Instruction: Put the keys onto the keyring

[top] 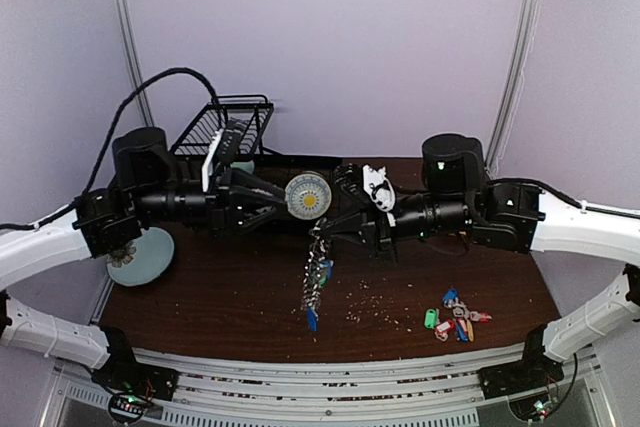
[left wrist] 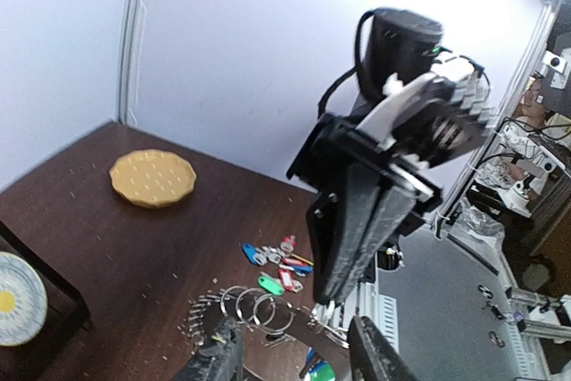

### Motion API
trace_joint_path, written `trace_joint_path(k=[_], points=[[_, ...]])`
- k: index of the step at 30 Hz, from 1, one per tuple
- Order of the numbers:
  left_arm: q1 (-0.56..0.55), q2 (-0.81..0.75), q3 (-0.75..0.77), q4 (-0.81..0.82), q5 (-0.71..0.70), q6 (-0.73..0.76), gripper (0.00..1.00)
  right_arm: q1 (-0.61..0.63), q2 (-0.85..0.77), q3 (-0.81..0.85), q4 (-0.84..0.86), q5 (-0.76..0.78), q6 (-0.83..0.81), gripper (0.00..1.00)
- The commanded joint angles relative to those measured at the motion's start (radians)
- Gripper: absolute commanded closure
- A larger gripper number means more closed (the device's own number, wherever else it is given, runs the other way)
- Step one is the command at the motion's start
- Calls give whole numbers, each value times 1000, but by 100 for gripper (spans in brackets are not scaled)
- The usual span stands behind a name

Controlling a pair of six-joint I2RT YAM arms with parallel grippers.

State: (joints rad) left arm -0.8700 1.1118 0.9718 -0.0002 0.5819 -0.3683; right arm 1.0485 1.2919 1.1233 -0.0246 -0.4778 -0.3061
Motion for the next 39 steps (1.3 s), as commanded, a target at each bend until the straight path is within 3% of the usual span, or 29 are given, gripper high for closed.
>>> trace_joint_path(k=[1,11,20,27,32,39], points=[[-2,-106,-80,88,-91,183,63,-2,-17,1,130,39,113,100],[-178,-1,22,-10,-306,439,62,7,-23,-32,206,22,182,100],[-181,23,31,0,-314,441,81,14,-21,-34,227,-8,172,100],[-181,23,28,2,-377,445,79,17,-14,-22,195,-50,150,100],[-182,35,29,0,-314,457,88,17,-13,-22,197,-43,149,100],[-209,39,29,5,-275,495,84,16,-4,-15,190,-23,155,100]])
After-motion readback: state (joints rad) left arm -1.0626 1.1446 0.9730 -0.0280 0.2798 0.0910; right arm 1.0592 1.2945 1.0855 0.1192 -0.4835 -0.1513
